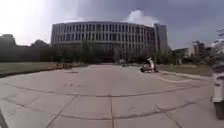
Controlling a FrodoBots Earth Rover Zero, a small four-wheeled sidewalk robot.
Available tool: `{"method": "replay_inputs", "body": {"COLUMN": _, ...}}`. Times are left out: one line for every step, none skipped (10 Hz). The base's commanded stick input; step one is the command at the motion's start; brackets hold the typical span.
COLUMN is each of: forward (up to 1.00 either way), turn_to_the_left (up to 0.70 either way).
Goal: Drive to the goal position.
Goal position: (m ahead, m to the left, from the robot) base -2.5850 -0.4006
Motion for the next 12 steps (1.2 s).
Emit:
{"method": "replay_inputs", "body": {"forward": 1.0, "turn_to_the_left": 0.0}}
{"method": "replay_inputs", "body": {"forward": 1.0, "turn_to_the_left": 0.0}}
{"method": "replay_inputs", "body": {"forward": 1.0, "turn_to_the_left": 0.0}}
{"method": "replay_inputs", "body": {"forward": 1.0, "turn_to_the_left": 0.0}}
{"method": "replay_inputs", "body": {"forward": 1.0, "turn_to_the_left": 0.0}}
{"method": "replay_inputs", "body": {"forward": 1.0, "turn_to_the_left": 0.17}}
{"method": "replay_inputs", "body": {"forward": 1.0, "turn_to_the_left": 0.29}}
{"method": "replay_inputs", "body": {"forward": 1.0, "turn_to_the_left": 0.2}}
{"method": "replay_inputs", "body": {"forward": 1.0, "turn_to_the_left": 0.06}}
{"method": "replay_inputs", "body": {"forward": 1.0, "turn_to_the_left": 0.02}}
{"method": "replay_inputs", "body": {"forward": 1.0, "turn_to_the_left": 0.33}}
{"method": "replay_inputs", "body": {"forward": 1.0, "turn_to_the_left": 0.3}}
